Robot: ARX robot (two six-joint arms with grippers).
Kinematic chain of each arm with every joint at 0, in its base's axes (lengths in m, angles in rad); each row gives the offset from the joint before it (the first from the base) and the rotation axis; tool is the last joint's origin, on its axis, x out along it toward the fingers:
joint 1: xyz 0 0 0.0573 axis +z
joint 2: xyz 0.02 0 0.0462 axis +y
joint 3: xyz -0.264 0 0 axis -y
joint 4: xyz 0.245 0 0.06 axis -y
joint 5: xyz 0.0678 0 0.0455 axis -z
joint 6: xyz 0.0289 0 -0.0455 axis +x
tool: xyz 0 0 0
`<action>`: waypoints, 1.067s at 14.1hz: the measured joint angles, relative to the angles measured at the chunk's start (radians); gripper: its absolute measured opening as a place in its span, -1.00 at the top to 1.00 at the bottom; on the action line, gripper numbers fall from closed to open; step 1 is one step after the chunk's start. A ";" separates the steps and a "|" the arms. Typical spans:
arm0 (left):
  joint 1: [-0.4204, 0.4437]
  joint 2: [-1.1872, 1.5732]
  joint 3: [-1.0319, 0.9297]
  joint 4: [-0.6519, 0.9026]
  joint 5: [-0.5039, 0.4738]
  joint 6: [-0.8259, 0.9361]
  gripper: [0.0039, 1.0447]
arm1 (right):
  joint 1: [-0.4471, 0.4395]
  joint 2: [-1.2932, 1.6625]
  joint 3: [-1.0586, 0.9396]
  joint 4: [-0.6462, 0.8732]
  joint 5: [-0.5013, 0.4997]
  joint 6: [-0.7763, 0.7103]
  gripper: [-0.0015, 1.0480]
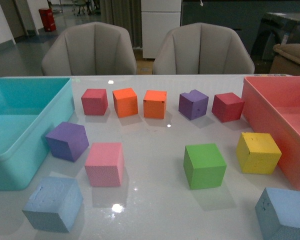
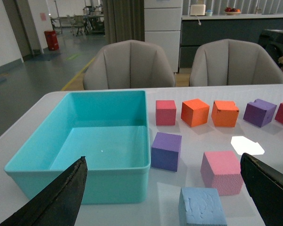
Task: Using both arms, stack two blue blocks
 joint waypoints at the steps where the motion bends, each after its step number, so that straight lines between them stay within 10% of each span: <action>1: 0.000 0.000 0.000 0.000 0.000 0.000 -0.88 | 0.000 0.000 0.000 0.000 0.000 0.000 -0.88; 7: 0.000 0.000 0.000 0.000 0.000 0.000 -0.88 | 0.000 0.000 0.000 0.000 0.000 0.000 -0.88; 10: 0.000 0.000 0.000 0.002 0.000 0.000 -0.88 | 0.084 0.366 0.079 0.284 0.385 0.074 -0.88; 12: 0.000 0.000 0.000 0.001 0.000 0.000 -0.88 | 0.082 0.720 0.232 0.478 0.318 0.099 -0.88; 15: 0.000 0.000 0.000 0.000 0.000 0.000 -0.88 | 0.154 1.086 0.381 0.372 0.220 0.167 -0.88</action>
